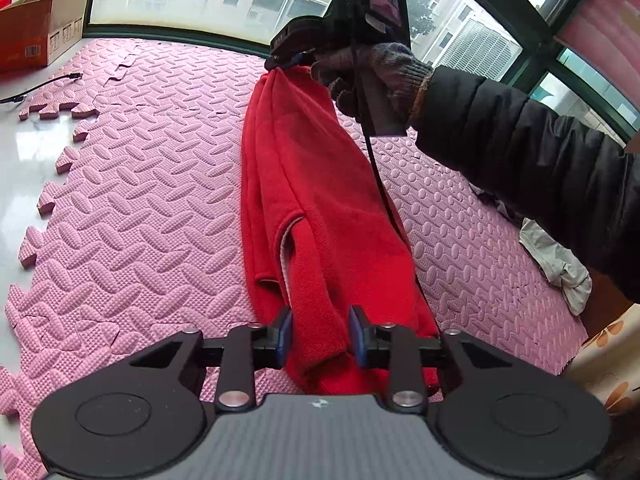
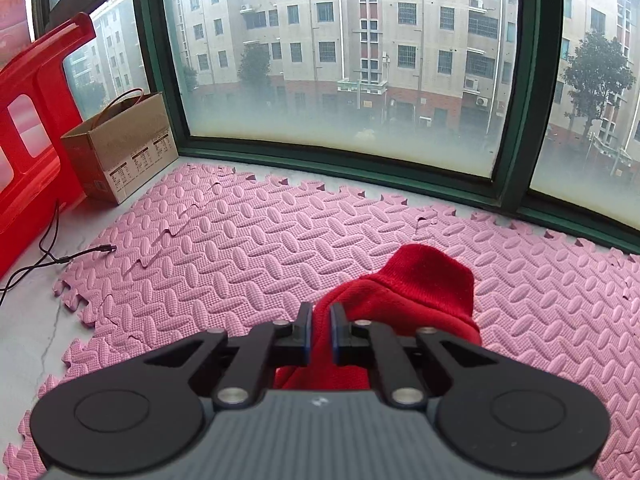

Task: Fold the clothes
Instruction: 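Carry the held cuff over onto the other pant leg with the right tool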

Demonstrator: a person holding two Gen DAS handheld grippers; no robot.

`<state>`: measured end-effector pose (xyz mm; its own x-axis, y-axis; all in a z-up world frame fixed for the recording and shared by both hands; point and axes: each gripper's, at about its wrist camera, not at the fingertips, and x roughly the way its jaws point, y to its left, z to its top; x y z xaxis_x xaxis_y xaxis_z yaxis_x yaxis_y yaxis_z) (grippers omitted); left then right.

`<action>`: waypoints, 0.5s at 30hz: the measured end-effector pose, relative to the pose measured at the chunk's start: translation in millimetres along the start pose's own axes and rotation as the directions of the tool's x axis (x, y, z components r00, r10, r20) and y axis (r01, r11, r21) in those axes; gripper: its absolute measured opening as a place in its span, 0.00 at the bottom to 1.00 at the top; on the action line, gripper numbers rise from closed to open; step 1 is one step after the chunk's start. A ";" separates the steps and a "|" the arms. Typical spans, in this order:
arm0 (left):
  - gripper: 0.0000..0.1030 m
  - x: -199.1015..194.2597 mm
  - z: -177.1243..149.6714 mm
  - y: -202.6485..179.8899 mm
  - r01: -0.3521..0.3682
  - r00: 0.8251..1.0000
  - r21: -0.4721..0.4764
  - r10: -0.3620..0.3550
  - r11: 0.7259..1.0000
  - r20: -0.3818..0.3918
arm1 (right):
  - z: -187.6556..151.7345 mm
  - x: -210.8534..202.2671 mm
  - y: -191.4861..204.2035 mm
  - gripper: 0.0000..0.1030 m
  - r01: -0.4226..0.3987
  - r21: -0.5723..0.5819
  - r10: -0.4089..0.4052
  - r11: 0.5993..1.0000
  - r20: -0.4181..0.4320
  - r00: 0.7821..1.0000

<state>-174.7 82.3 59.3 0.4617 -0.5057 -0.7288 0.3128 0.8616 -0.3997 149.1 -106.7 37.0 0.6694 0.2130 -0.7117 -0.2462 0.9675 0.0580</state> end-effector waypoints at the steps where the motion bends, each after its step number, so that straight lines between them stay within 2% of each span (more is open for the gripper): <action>1: 0.32 0.6 0.4 1.2 -0.001 1.000 -0.004 0.001 1.000 -0.003 | -2.8 6.9 0.2 0.11 0.006 0.000 -0.006 1.000 -0.022 1.000; 2: 0.34 -0.4 1.1 1.6 0.000 1.000 -0.005 0.000 1.000 -0.003 | -5.8 11.7 -0.3 0.16 0.004 0.001 -0.004 1.000 -0.039 0.999; 4: 0.34 -3.3 2.8 1.9 0.001 1.000 -0.003 -0.001 1.000 0.000 | -10.3 6.5 -5.2 0.17 -0.023 0.004 0.023 1.000 -0.037 0.999; 7: 0.44 -13.7 8.3 -2.6 -0.007 1.000 0.036 0.007 0.999 0.023 | -9.5 -11.8 -14.0 0.24 -0.056 -0.008 0.055 0.998 -0.035 0.998; 9: 0.47 -22.1 14.4 -6.3 -0.029 0.999 0.062 0.026 0.998 0.048 | -8.8 -33.8 -21.6 0.33 -0.050 -0.037 0.049 0.998 -0.024 0.999; 10: 0.47 -26.6 18.1 -8.2 -0.037 0.997 0.073 0.033 0.997 0.065 | -10.5 -45.7 -25.9 0.42 -0.054 -0.060 0.052 0.997 -0.024 0.998; 15: 0.48 -32.7 40.3 -18.4 -0.034 0.990 0.105 0.019 0.994 0.143 | -32.5 -93.2 -36.4 0.44 -0.083 -0.171 0.076 0.982 -0.048 0.996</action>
<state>-162.1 81.3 112.9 0.5811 -0.4903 -0.6495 0.3820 0.8691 -0.3143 72.9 -166.2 78.5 0.6141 0.2792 -0.7382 -0.4174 0.9087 -0.0035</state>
